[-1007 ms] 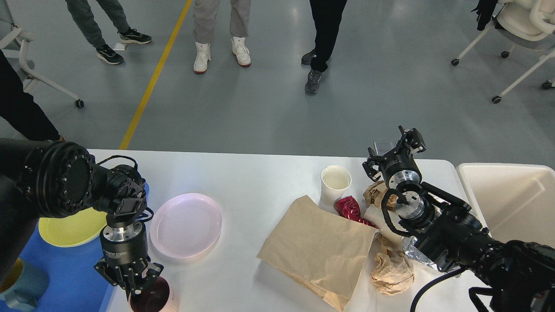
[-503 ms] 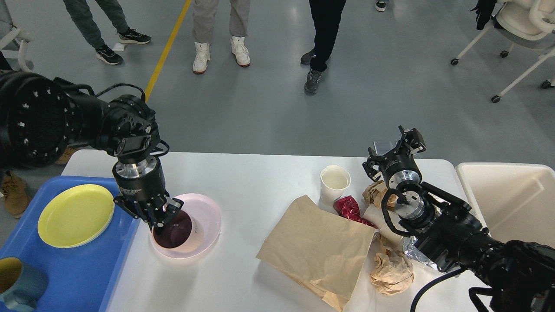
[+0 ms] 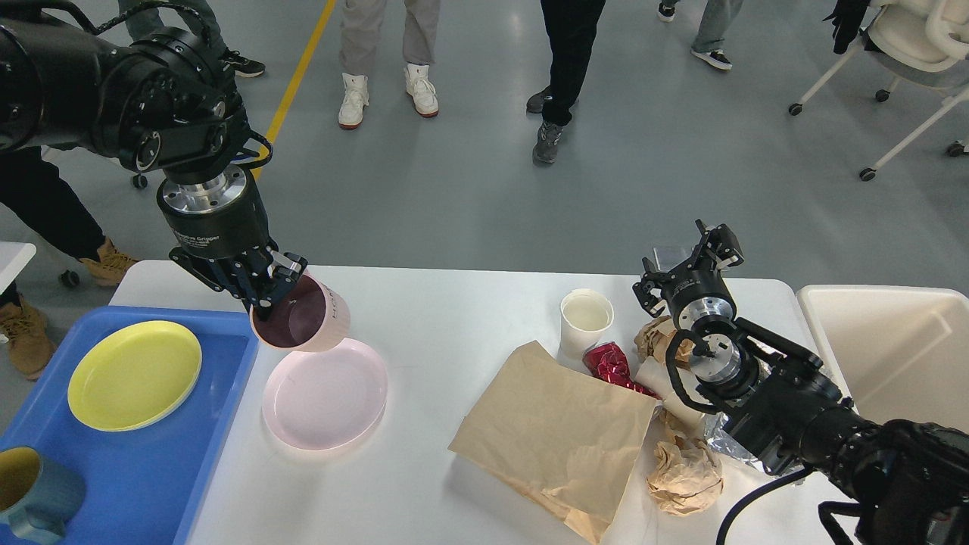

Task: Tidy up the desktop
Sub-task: 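Lift the pink mug with the left gripper over the pink plate, then lower the pink mug into the blue tray and release it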

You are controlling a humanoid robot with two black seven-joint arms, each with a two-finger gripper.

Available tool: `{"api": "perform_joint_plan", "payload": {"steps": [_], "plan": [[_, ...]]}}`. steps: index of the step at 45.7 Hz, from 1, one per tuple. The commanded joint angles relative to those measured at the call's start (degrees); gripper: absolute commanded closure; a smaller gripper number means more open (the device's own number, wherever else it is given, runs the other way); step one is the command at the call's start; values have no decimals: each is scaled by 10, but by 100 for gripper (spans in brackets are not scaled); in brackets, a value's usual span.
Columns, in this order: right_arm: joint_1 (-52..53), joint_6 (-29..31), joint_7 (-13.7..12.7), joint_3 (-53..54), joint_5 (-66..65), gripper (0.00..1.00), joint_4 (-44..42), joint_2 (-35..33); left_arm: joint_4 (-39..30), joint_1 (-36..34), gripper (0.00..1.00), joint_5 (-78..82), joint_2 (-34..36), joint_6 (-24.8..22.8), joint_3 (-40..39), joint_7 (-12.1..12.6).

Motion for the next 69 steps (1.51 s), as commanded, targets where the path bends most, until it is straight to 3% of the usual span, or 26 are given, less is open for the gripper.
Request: {"api": "perform_joint_plan", "payload": {"steps": [1,13,30,52,62,69], "plan": [[0,0,0,0,0,0,0,0,8,29,100,-1,27,0,1,1],[0,0,0,0,0,0,0,0,79,179,100,-1,152,0,0,4],[0,0,0,0,0,0,0,0,145,302,100,2,273,0,-6,8],[0,0,0,0,0,0,0,0,229,451,100,-1,277,0,-56,7],[0,0,0,0,0,0,0,0,239,466,99,-1,276,0,-72,7],[0,0,0,0,0,0,0,0,239,467,92,-1,275,0,-74,7]]}}
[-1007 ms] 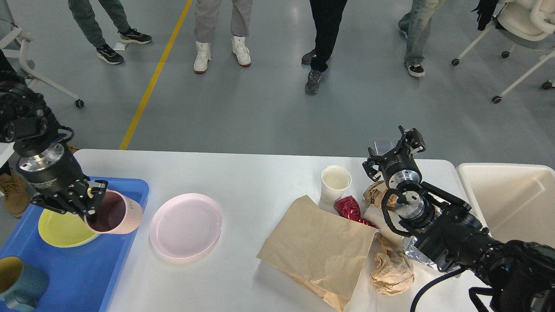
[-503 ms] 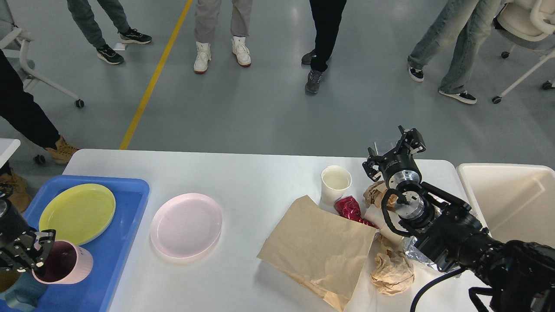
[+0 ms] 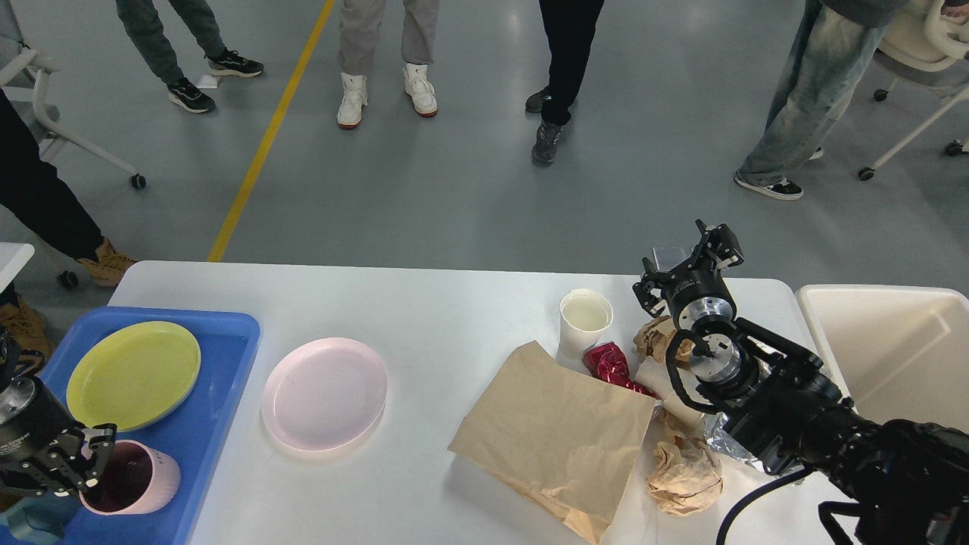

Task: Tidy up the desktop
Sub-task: 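Lower the pink mug into the blue tray and release it, then raise the left gripper away from the tray toward the pink plate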

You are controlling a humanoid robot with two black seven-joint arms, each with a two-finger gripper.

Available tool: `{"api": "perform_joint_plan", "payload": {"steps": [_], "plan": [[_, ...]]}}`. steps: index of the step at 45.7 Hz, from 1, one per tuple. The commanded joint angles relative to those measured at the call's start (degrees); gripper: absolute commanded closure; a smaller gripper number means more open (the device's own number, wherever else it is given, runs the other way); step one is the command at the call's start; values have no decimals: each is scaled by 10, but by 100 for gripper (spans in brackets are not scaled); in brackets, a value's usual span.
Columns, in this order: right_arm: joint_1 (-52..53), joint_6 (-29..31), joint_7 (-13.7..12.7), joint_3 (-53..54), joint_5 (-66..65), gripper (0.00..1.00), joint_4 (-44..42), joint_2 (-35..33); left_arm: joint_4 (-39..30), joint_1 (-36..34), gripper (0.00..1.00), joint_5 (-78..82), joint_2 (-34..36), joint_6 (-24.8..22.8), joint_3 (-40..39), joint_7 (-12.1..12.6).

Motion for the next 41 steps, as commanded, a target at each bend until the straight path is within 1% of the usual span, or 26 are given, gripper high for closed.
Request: {"api": "perform_joint_plan", "payload": {"steps": [1,5,10,19,21,24,27,28,30,34,41], "plan": [[0,0,0,0,0,0,0,0,0,1,90,0,0,0,-1,0],[0,0,0,0,0,0,0,0,-1,1,81,0,1,0,-1,-2],[0,0,0,0,0,0,0,0,-1,1,66,0,0,0,0,-4],[0,0,0,0,0,0,0,0,-2,0,50,0,0,0,0,-4],[0,0,0,0,0,0,0,0,-3,-2,45,0,0,0,2,-4],[0,0,0,0,0,0,0,0,-7,-7,36,0,0,0,9,-4],[0,0,0,0,0,0,0,0,-7,-14,21,0,0,0,11,-3],[0,0,0,0,0,0,0,0,-7,-18,18,1,0,0,12,0],[0,0,0,0,0,0,0,0,-7,-29,16,1,-1,0,12,1],[0,0,0,0,0,0,0,0,-7,-61,13,0,-4,0,33,-4],[0,0,0,0,0,0,0,0,-4,-138,11,-2,-41,0,82,-8]]}}
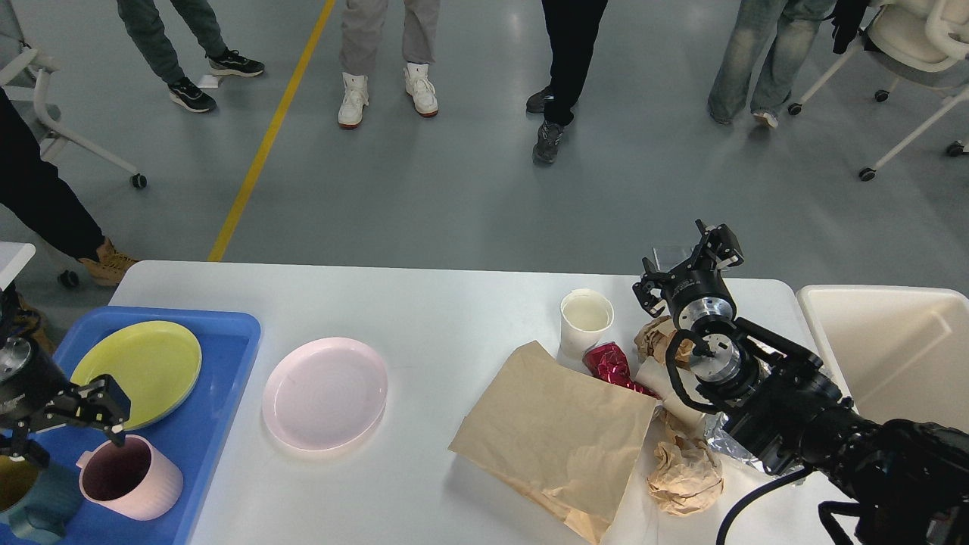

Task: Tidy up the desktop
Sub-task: 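Raise the left gripper away from the tray toward the pink plate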

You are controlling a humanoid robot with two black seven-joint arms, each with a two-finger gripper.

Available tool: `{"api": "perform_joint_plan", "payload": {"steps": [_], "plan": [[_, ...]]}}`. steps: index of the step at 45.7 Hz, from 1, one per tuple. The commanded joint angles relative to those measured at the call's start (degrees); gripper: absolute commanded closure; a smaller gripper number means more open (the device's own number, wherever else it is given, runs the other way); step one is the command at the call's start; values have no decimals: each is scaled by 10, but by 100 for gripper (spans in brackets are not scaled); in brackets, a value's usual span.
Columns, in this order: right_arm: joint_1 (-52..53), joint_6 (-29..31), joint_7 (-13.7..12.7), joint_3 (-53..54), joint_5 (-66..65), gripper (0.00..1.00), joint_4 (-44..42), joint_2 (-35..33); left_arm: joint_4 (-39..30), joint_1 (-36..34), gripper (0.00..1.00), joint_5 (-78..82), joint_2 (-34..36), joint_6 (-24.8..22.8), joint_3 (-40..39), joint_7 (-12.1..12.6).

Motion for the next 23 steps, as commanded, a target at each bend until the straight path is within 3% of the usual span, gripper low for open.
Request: {"api": "perform_joint_plan", "payload": {"steps": [1,23], "plan": [[0,0,0,0,0,0,0,0,2,-62,10,-2,-33,0,39,-3],[0,0,0,0,0,0,0,0,-1,-226,8,-46,-252,0,97,-3]]}}
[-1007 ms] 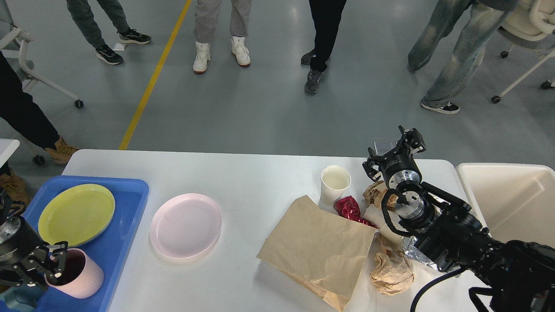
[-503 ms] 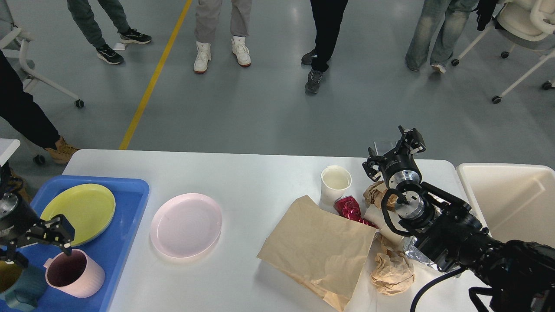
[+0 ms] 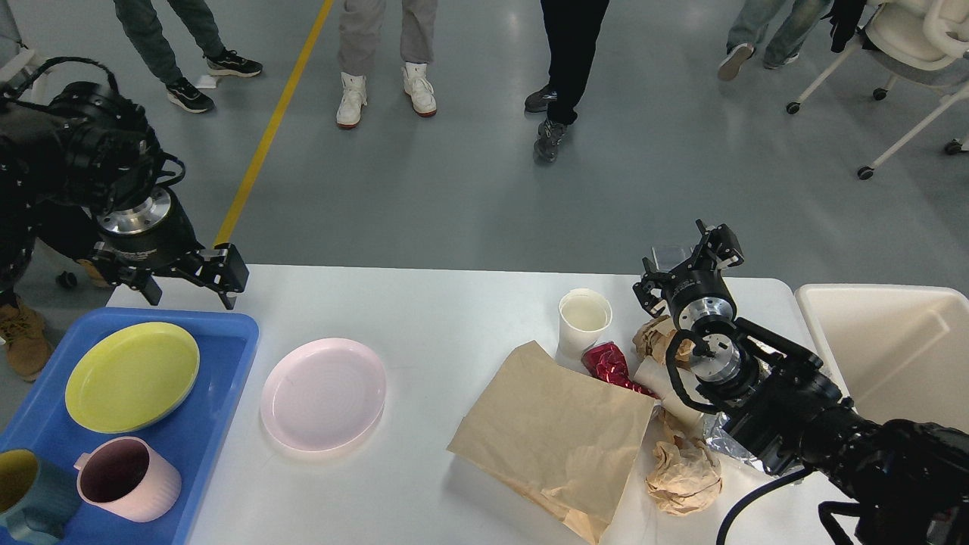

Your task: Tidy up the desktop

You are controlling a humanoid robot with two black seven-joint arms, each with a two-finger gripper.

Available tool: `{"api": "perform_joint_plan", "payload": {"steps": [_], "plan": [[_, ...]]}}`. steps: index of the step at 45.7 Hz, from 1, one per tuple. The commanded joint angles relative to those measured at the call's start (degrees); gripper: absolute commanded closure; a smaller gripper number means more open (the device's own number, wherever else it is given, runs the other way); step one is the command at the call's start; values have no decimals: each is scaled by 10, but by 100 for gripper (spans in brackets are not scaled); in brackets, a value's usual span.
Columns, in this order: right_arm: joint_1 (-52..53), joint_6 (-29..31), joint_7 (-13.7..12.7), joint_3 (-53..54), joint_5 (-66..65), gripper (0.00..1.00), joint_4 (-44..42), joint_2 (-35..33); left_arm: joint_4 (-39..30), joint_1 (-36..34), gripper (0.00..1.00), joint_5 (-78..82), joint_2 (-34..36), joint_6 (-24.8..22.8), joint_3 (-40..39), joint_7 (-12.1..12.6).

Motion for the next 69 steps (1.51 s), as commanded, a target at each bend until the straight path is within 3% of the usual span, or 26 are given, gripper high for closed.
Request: {"api": "perform_joint_plan", "payload": {"steps": [1,20,39,67,69], "plan": [[0,0,0,0,0,0,0,0,-5,-45,8,-2,-37,0,1,0],[0,0,0,0,0,0,0,0,-92,-200,5,5,-49,0,1,9],[0,0,0,0,0,0,0,0,-105,-200,5,4,-50,0,-1,5],[0,0,0,0,0,0,0,0,-92,43,5,-4,-80,0,-61,9],[0,0,0,0,0,0,0,0,-90,58,5,-6,-79,20,-61,10]]}}
